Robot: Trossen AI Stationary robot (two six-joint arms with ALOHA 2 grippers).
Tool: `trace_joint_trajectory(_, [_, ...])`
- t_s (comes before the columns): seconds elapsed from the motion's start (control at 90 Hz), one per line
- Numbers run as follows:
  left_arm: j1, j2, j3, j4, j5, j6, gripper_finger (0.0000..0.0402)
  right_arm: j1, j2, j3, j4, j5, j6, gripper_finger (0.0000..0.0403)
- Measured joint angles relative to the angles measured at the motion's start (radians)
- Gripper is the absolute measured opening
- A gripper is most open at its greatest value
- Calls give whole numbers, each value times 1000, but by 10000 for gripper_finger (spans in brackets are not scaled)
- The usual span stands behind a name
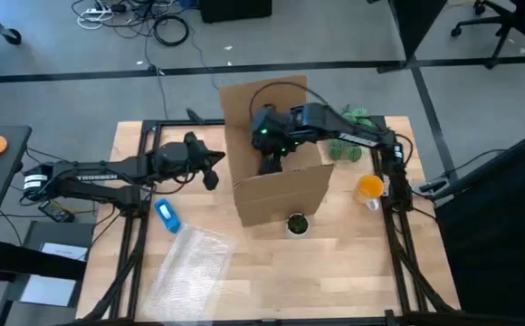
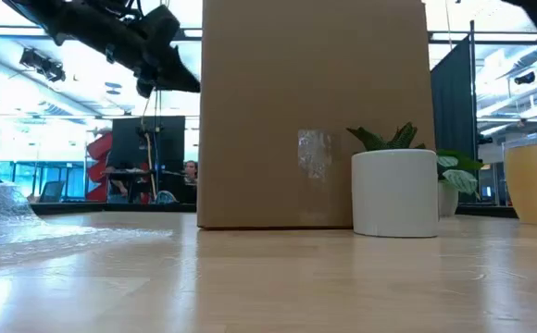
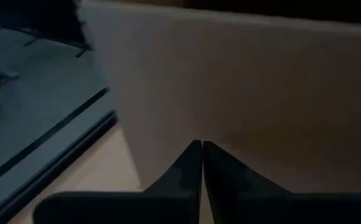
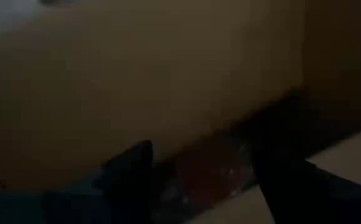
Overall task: Wrap mug
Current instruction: Prepare the bubble wrap
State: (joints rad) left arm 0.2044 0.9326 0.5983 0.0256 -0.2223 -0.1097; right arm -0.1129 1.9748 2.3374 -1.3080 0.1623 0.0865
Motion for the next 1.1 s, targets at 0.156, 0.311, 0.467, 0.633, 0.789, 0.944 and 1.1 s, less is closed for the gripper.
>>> trace_joint_trajectory(0.156, [-40, -38, 0, 46, 90, 4, 0, 59, -82, 0, 115, 81, -94, 243])
trace_joint_trajectory(0.311, [-105, -99, 0, 47, 159, 54, 0, 151, -158, 0, 210, 114, -213, 236])
trace_joint_trajectory(0.467, [-214, -148, 0, 54, 417, 131, 0, 269, -231, 0, 255, 131, -294, 230])
trace_joint_trajectory(0.633, [-353, -162, 0, 54, 425, 134, 0, 403, -279, 0, 216, 59, -281, 223])
trace_joint_trajectory(0.789, [-502, -91, -63, 224, 427, 179, 0, 532, -276, -43, 127, -65, -167, 212])
trace_joint_trajectory(0.944, [-613, 57, -142, 517, 409, 108, 0, 645, -266, -191, 87, -61, 20, 196])
trace_joint_trajectory(1.1, [-667, 269, -153, 607, 145, -14, 0, 692, -266, -397, 71, 72, 225, 177])
